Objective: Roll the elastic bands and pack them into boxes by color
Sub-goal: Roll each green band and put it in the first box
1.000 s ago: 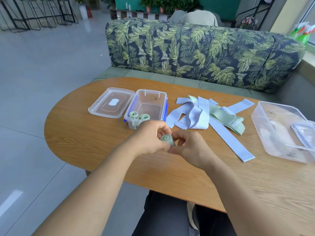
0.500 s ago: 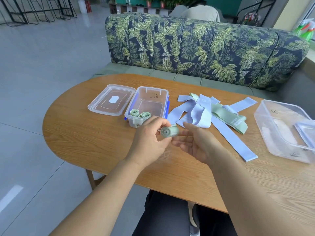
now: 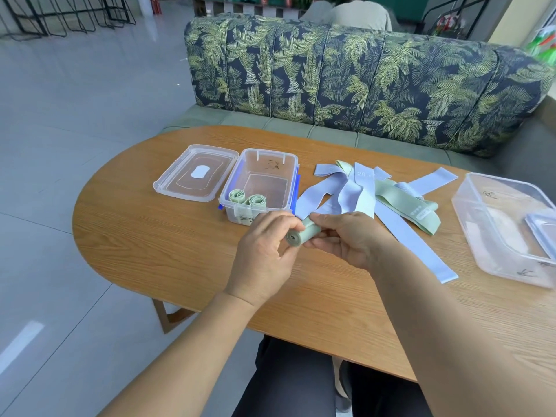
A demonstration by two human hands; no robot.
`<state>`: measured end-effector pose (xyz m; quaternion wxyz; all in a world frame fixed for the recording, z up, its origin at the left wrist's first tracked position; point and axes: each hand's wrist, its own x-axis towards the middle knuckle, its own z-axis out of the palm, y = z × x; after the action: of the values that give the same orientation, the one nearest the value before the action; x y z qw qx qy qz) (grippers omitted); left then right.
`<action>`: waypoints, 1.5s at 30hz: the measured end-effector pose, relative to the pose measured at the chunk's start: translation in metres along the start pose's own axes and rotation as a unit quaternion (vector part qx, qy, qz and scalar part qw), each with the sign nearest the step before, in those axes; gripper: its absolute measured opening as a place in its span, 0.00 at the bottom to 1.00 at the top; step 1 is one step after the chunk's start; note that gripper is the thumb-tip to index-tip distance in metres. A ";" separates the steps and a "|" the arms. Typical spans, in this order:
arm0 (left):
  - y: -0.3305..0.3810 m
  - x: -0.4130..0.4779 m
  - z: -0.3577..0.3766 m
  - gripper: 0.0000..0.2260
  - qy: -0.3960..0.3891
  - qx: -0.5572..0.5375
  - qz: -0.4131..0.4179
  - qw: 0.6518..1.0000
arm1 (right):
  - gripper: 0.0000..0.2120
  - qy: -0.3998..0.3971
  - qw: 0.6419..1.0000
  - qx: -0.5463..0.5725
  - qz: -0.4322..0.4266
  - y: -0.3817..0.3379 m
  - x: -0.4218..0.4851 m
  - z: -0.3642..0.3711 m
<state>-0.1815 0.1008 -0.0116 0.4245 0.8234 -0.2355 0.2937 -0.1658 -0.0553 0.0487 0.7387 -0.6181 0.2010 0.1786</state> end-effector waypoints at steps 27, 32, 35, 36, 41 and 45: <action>-0.011 0.030 -0.019 0.12 -0.227 -0.285 -0.309 0.879 | 0.16 -0.065 0.925 -0.296 -0.228 -0.011 -0.004 -0.010; -0.014 0.023 -0.018 0.12 -0.188 -0.308 -0.274 0.892 | 0.26 -0.080 0.909 -0.349 -0.211 -0.018 -0.008 -0.007; -0.016 0.023 -0.015 0.12 -0.176 -0.302 -0.265 0.899 | 0.21 -0.057 0.899 -0.370 -0.225 -0.018 -0.005 0.003; -0.018 0.024 -0.014 0.11 -0.177 -0.294 -0.263 0.902 | 0.18 -0.050 0.897 -0.374 -0.231 -0.017 -0.004 0.005; -0.024 0.024 -0.014 0.11 -0.191 -0.294 -0.261 0.899 | 0.06 -0.051 0.883 -0.394 -0.251 -0.020 0.000 0.007; -0.028 0.022 -0.013 0.13 -0.192 -0.321 -0.270 0.887 | 0.09 -0.083 0.875 -0.409 -0.244 -0.026 0.001 0.005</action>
<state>-0.1511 0.1233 -0.0060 0.6751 0.7143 -0.1623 -0.0874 -0.1517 -0.0549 0.0708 0.4542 -0.8773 -0.1094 0.1100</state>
